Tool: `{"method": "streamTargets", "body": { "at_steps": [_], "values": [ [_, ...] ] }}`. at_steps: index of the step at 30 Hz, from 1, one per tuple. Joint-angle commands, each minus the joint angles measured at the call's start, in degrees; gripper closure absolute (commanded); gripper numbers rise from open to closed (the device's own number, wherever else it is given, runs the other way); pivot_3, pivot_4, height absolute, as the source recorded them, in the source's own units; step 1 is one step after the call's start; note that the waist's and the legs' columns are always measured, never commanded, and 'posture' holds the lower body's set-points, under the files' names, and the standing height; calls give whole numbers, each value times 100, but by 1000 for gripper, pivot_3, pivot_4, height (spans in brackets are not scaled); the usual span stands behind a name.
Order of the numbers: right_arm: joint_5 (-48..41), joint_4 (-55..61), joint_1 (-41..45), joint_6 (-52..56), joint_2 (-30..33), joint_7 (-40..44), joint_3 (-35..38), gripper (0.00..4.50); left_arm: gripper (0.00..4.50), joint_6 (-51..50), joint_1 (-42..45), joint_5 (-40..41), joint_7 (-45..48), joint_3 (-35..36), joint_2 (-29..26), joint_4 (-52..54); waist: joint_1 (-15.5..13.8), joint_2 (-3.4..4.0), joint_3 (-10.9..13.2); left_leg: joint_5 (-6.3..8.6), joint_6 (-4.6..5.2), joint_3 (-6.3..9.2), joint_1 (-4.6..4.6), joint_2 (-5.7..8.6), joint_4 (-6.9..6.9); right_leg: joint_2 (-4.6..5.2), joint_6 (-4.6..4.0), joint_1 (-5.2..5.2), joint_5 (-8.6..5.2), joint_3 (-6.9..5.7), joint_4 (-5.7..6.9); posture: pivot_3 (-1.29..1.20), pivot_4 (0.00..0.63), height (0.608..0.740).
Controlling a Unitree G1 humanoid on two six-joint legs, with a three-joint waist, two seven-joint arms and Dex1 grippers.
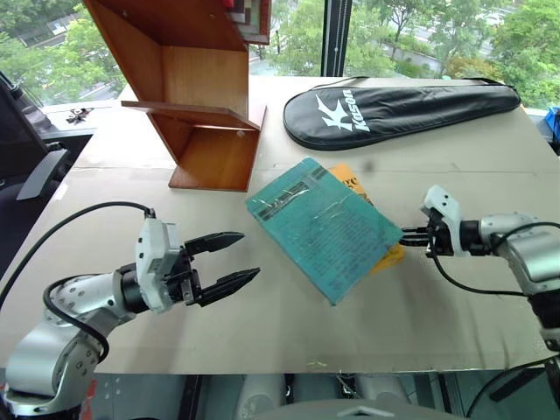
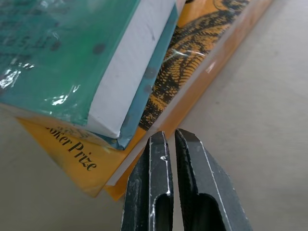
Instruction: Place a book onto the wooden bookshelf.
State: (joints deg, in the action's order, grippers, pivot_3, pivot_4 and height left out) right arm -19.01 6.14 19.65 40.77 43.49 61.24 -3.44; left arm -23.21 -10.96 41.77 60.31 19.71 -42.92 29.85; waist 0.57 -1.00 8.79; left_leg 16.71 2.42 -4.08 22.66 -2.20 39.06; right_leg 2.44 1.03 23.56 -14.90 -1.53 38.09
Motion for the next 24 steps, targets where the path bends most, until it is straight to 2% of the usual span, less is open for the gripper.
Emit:
{"method": "streamTargets", "body": {
  "at_steps": [1, 4, 8, 14, 20, 24],
  "values": [
    [-195, 806, -325, 176, 260, -381, 770, 4385, 732, 120, -3, -12, 101, 128, -88, -80, -15, 0, 0, 0, 0, 0, 2, 0, 0, 0, 0, 1, 0, -1, -1, 0, 150, 740],
    [-203, 995, -517, 172, 659, -424, 1169, 4385, 732, 178, -104, -58, 234, 179, -148, -197, -31, 0, 0, 0, 1, 0, 5, 5, 1, 2, 1, 1, 0, -1, -4, 0, 150, 740],
    [-263, 836, 129, 217, 904, -460, 1103, 4385, 732, 433, -376, -210, 562, 211, -202, -381, 41, 1, 0, 0, 1, -3, 0, 3, 3, -5, 1, 0, 0, 4, -5, 0, 150, 740],
    [158, 298, 1249, 100, 291, -667, -31, 4385, 732, 669, -680, -277, 727, 266, -137, -509, 29, -3, -2, 3, 5, -2, -13, -12, 2, -35, -3, 2, -2, 27, -1, 0, 150, 740],
    [822, -339, 1571, -494, -66, -767, -847, 4385, 732, 828, -1051, -315, 690, 463, -51, -511, -32, -2, -1, 3, 5, -4, 11, 4, 6, -9, -1, 9, -1, 16, -11, 0, 150, 740],
    [703, -241, 1612, -546, -272, -542, -954, 4385, 732, 865, -1146, -319, 611, 523, 5, -466, -26, -2, -1, 7, 12, -5, 13, 7, 6, 1, 0, 8, 0, 7, -12, 0, 150, 740]
  ]
}}
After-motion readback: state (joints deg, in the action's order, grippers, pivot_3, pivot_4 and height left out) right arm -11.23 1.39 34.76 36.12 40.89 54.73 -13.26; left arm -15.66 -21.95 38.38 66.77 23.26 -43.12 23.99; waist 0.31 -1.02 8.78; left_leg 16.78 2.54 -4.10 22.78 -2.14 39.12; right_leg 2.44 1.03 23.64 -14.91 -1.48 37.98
